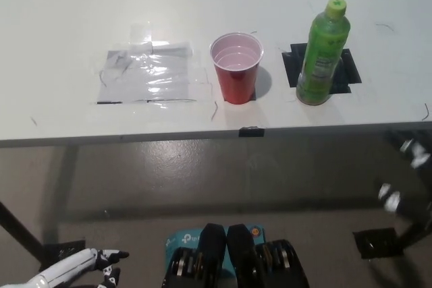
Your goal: The robot uses its right hand to pick up a bottle kept in the middle of the desk and tilt it into a cup kept next to it to pour water out
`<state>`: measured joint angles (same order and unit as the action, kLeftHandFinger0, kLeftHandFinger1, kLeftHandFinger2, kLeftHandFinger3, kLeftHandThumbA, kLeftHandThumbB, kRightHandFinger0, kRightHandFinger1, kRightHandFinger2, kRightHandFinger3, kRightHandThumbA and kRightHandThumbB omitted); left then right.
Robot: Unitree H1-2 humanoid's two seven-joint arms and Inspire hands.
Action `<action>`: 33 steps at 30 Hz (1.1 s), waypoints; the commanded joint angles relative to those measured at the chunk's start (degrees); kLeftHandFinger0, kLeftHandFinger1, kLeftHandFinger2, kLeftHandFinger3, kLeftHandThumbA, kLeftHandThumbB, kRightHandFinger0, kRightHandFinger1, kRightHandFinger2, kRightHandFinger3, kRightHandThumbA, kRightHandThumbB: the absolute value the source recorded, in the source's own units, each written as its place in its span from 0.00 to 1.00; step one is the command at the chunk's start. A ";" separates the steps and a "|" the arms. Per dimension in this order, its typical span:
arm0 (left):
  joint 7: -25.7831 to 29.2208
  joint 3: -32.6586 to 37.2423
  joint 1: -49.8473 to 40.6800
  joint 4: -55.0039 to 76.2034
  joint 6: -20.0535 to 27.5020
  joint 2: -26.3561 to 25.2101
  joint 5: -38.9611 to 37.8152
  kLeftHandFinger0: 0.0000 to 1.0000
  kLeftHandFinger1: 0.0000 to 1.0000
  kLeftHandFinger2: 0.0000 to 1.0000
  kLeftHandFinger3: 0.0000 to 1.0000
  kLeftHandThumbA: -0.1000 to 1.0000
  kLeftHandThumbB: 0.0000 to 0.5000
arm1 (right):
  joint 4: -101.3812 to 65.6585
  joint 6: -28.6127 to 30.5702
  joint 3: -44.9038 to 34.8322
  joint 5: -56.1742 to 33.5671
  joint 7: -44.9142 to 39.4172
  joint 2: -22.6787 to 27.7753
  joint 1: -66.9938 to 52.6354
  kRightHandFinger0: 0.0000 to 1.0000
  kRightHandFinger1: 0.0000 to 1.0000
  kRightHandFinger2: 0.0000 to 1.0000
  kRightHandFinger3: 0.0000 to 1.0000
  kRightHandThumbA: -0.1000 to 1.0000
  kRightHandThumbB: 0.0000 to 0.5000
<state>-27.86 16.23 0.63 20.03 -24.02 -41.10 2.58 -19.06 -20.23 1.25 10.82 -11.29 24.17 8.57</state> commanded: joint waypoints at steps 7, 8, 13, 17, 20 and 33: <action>-2.14 0.51 1.95 0.95 -1.86 0.69 0.74 1.00 1.00 1.00 1.00 1.00 0.82 | 15.34 2.71 -5.63 -0.08 3.89 -0.04 13.08 1.00 1.00 1.00 1.00 0.94 1.00; -2.18 0.53 1.98 0.91 -1.96 0.72 0.83 1.00 1.00 1.00 1.00 1.00 0.82 | 16.14 2.73 -5.64 -0.04 3.98 -0.13 13.68 1.00 1.00 1.00 1.00 0.95 1.00; -2.53 0.58 2.57 0.77 -2.03 0.41 1.50 1.00 1.00 1.00 1.00 1.00 0.83 | 21.79 1.75 -5.00 0.10 4.92 -1.37 18.61 1.00 1.00 1.00 1.00 1.00 1.00; -2.91 0.45 2.27 0.48 -1.42 0.68 0.77 1.00 1.00 1.00 1.00 1.00 0.79 | 25.35 -0.98 -3.72 0.57 4.45 -2.35 22.10 1.00 1.00 1.00 1.00 1.00 1.00; -3.06 0.38 2.21 0.47 -1.39 0.53 0.89 1.00 1.00 1.00 1.00 1.00 0.79 | 28.65 -2.63 -2.73 2.25 6.21 -3.52 25.31 1.00 1.00 1.00 1.00 1.00 1.00; -3.42 0.47 1.95 0.44 -1.55 1.43 0.97 1.00 1.00 1.00 1.00 1.00 0.75 | 36.23 -4.09 0.95 5.68 9.47 -7.89 33.55 1.00 1.00 1.00 1.00 1.00 1.00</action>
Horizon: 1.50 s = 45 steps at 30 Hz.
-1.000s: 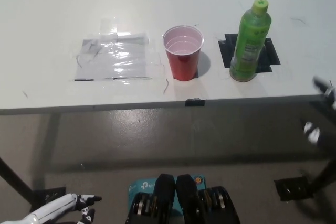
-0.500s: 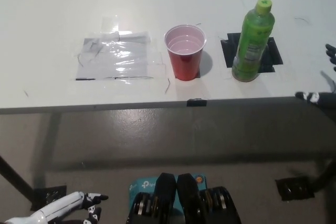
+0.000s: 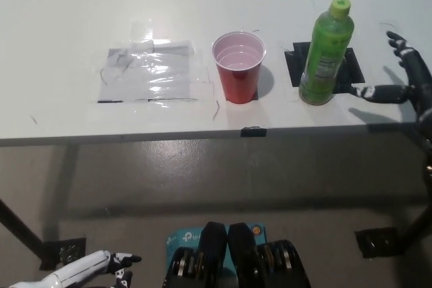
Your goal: The robot uses its right hand to pick up a bottle kept in the middle of the desk and tilt it into a cup kept next to it to pour water out
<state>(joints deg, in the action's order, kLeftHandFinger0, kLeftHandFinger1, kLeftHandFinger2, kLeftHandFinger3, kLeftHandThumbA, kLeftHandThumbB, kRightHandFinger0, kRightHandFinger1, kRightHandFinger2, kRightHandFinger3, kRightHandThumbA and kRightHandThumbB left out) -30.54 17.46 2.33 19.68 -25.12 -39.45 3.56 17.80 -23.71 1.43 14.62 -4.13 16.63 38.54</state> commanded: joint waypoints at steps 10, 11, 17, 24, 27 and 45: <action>-0.63 -0.27 0.43 0.48 -0.97 0.29 0.98 1.00 1.00 1.00 1.00 1.00 0.82 | -0.58 -2.28 4.64 4.85 3.07 -2.94 5.31 1.00 1.00 1.00 1.00 1.00 1.00; -0.78 -0.34 0.42 0.27 -0.66 0.35 0.63 1.00 1.00 1.00 1.00 1.00 0.82 | -0.51 -2.50 4.94 4.97 2.95 -3.16 5.32 1.00 1.00 1.00 1.00 1.00 1.00; -0.73 -0.30 0.42 0.37 -0.69 0.27 0.94 1.00 1.00 1.00 1.00 1.00 0.82 | -1.33 -1.93 6.43 4.56 1.65 -4.71 3.85 1.00 1.00 1.00 1.00 1.00 1.00; -0.78 0.39 0.39 0.65 -1.11 0.80 1.35 1.00 1.00 1.00 1.00 1.00 0.81 | 2.39 -2.25 5.13 3.69 2.77 -5.46 5.64 1.00 1.00 1.00 1.00 0.97 1.00; -0.90 0.61 0.33 0.55 -0.90 0.84 1.69 1.00 1.00 1.00 1.00 1.00 0.81 | 5.39 -1.00 3.96 3.05 3.91 -5.62 6.85 1.00 1.00 1.00 1.00 0.98 1.00; -1.96 1.89 1.85 -0.18 -0.57 1.57 2.45 1.00 1.00 1.00 1.00 1.00 0.82 | 14.98 4.08 1.00 1.18 8.32 -10.97 13.59 1.00 1.00 1.00 1.00 0.91 1.00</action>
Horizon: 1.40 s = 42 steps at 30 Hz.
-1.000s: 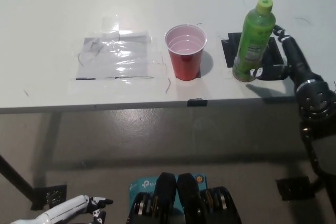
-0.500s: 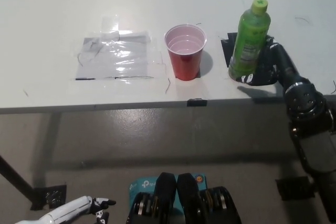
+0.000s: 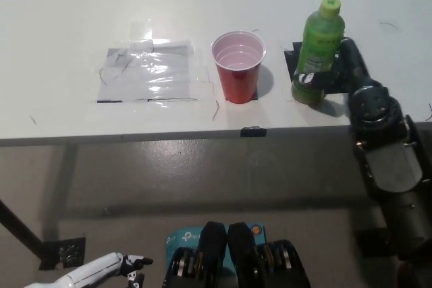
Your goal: The robot uses its right hand to pick up a bottle kept in the middle of the desk and tilt it into a cup kept next to it to pour water out
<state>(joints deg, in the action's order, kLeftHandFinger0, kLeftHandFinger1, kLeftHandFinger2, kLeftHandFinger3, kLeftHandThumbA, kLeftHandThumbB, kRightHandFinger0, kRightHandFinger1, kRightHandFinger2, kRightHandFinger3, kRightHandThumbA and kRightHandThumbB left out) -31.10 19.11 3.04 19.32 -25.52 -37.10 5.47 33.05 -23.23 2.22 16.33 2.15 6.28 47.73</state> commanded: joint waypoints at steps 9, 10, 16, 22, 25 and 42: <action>-1.81 -0.26 0.97 0.35 -0.53 -0.62 0.15 1.00 1.00 1.00 1.00 1.00 0.80 | 0.58 2.63 1.55 -0.46 2.90 -1.85 3.92 1.00 1.00 1.00 1.00 0.88 1.00; -1.84 -0.29 0.97 0.40 -0.59 -0.62 0.15 1.00 1.00 1.00 1.00 1.00 0.80 | 0.95 3.07 1.27 -0.53 3.61 -1.95 3.90 1.00 1.00 1.00 1.00 0.88 1.00; -2.29 -0.40 1.16 0.30 -0.17 -0.39 0.23 1.00 1.00 1.00 1.00 1.00 0.79 | 4.33 13.69 -3.07 0.62 17.15 -3.32 2.64 0.02 0.10 0.25 1.00 0.29 0.00; -2.54 -0.18 1.51 0.59 -0.92 -0.31 0.58 1.00 1.00 1.00 1.00 1.00 0.80 | 3.95 19.95 -2.26 3.23 23.65 -2.47 1.12 0.00 0.00 0.00 0.41 0.00 0.00; -2.35 -0.44 1.33 -0.03 0.47 0.00 0.26 1.00 1.00 1.00 1.00 1.00 0.79 | 3.01 23.05 -2.02 3.30 25.14 -2.45 0.69 0.00 0.00 0.00 0.30 0.00 0.00; -2.79 -0.73 1.71 0.01 -0.43 -0.06 0.41 1.00 1.00 1.00 1.00 1.00 0.78 | 0.90 25.52 12.43 14.31 18.34 6.44 2.78 0.00 0.00 0.00 0.26 0.00 0.01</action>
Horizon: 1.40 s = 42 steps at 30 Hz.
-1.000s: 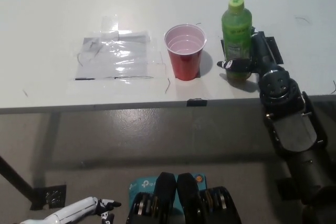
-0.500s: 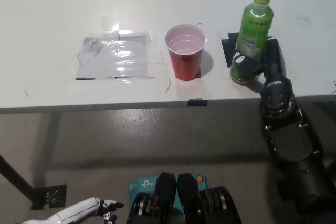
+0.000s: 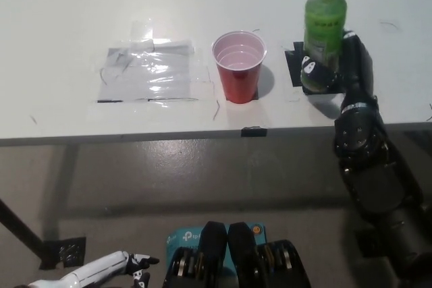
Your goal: The robot uses its right hand to pick up a bottle kept in the middle of the desk and tilt it into a cup kept next to it to pour water out
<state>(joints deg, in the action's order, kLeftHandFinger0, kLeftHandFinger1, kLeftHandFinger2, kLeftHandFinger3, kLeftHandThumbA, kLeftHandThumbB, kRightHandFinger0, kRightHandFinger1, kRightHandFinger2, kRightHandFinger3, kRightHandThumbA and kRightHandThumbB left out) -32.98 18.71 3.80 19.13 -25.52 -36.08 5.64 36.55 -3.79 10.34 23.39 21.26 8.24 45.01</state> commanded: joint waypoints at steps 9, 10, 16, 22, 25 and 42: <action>-1.46 -0.41 0.79 0.88 -1.17 -1.37 0.61 1.00 1.00 1.00 1.00 1.00 0.77 | -0.04 10.17 16.05 15.38 -1.71 11.02 9.11 0.00 0.00 0.00 0.42 0.00 0.11; -1.50 -0.39 0.79 0.93 -1.36 -1.41 0.69 1.00 1.00 1.00 1.00 1.00 0.79 | 0.33 10.80 16.90 15.90 -1.87 11.58 9.44 0.00 0.00 0.00 0.42 0.00 0.13; -1.75 -0.43 1.30 0.23 -1.27 -1.32 0.35 1.00 1.00 1.00 1.00 1.00 0.84 | 0.97 9.27 19.27 18.10 -4.57 14.73 10.93 0.00 0.00 0.01 0.37 0.06 0.12; -1.79 -0.39 1.27 0.50 -1.40 -1.35 0.34 1.00 1.00 1.00 1.00 1.00 0.81 | 1.81 6.04 19.00 18.85 -8.77 14.97 12.60 0.00 0.03 0.21 0.31 0.03 0.05; -2.00 -0.06 1.25 0.58 -1.36 -1.21 0.62 1.00 1.00 1.00 1.00 1.00 0.80 | 1.57 3.98 20.04 21.11 -10.66 15.20 13.08 0.00 0.05 0.25 0.38 0.05 0.17; -2.35 0.10 2.08 0.83 -1.23 -1.59 0.93 1.00 1.00 1.00 1.00 1.00 0.87 | 5.42 1.95 27.04 31.46 -15.99 16.10 21.16 0.00 0.02 0.22 0.05 0.00 0.23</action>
<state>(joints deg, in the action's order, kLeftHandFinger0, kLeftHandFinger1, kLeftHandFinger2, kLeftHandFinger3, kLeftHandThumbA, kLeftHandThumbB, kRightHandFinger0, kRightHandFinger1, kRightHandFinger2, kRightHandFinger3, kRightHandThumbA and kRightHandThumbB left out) -34.25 18.77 4.81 19.08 -26.06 -36.20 5.93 41.85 -2.54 35.89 49.78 5.00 22.37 60.33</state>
